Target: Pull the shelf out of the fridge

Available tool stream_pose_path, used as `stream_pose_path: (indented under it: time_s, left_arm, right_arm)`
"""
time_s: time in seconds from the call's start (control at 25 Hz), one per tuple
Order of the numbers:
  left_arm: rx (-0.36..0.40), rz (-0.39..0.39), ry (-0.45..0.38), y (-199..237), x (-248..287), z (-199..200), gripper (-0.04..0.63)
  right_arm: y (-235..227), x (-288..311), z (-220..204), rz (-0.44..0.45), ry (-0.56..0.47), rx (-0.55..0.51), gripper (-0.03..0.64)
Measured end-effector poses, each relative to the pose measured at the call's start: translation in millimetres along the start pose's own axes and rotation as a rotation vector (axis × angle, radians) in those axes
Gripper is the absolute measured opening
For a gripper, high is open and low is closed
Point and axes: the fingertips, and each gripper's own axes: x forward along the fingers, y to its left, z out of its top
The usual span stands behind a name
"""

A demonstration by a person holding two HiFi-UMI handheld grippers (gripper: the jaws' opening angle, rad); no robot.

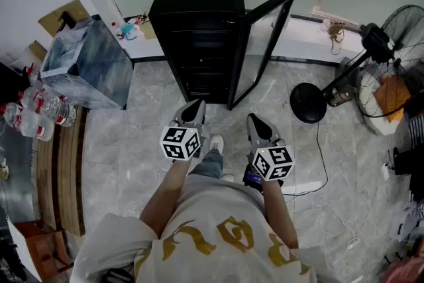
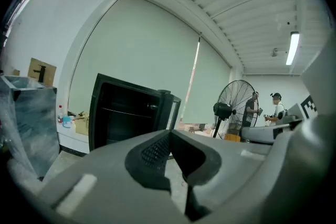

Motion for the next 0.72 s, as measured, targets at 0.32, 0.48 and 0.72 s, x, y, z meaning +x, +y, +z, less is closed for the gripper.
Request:
stream_pose_path:
  time_s: [0.32,0.48,0.72]
  left_arm:
    - [-0.021,0.037,-0.002,3,-15,-2,0.000]
    - [-0.027,0.057,-0.021,8,-14,3,0.002]
    - [-0.106,0.106,-0.068,43,-8,12,0.116]
  right_arm:
    - [4,-7,0,0.009,0.009,-0.017,0.021]
    - [-2,2,1,0.006,0.014,-0.011,0.022]
    - [5,35,-5,0.020,0.050,-0.032,0.099]
